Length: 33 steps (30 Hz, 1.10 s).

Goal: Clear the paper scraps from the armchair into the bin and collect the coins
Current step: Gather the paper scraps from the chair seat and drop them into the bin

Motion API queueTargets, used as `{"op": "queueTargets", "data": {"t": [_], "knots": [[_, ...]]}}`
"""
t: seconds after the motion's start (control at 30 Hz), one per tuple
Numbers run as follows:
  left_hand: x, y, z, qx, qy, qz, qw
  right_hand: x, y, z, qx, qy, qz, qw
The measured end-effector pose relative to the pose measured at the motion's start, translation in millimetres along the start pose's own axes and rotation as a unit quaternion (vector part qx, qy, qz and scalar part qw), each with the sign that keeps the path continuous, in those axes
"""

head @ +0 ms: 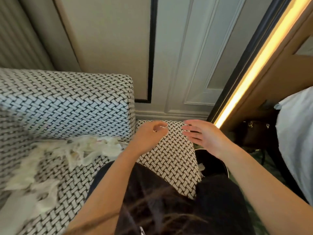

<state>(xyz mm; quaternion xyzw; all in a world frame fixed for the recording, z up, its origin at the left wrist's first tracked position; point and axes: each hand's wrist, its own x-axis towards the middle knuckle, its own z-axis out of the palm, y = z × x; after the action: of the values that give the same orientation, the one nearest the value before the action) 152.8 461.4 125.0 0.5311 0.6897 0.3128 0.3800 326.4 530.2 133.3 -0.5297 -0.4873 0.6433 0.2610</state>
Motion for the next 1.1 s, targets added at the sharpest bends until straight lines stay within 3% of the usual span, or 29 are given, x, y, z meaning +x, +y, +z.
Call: {"op": "queueTargets", "data": {"t": [0.4, 0.67, 0.83, 0.9, 1.0, 1.03, 1.1], "knots": [[-130.0, -132.8, -129.5, -0.050, 0.232, -0.062, 0.970, -36.3, 9.5, 202.8, -0.144, -0.189, -0.083, 0.968], [-195.5, -223.9, -139.4, -0.033, 0.294, -0.176, 0.939, -47.0, 59.0, 299.3, -0.216, -0.267, -0.106, 0.933], [-226.5, -251.6, -125.5, -0.089, 0.341, -0.225, 0.908, -45.4, 109.4, 341.8, -0.292, -0.273, -0.102, 0.911], [-234.7, -257.9, -119.3, -0.099, 0.357, -0.225, 0.901, -40.3, 133.5, 347.2, -0.387, -0.259, -0.118, 0.877], [-242.2, -262.6, -112.6, -0.105, 0.373, -0.224, 0.894, -37.8, 151.2, 343.9, -0.606, -0.269, -0.170, 0.729], [-244.2, -263.5, -110.2, -0.106, 0.376, -0.230, 0.891, -37.4, 154.2, 343.6, -0.636, -0.281, -0.181, 0.696], [-246.2, -263.7, -103.9, -0.106, 0.384, -0.235, 0.886, -36.1, 159.2, 342.9, -0.658, -0.310, -0.181, 0.663]]}}
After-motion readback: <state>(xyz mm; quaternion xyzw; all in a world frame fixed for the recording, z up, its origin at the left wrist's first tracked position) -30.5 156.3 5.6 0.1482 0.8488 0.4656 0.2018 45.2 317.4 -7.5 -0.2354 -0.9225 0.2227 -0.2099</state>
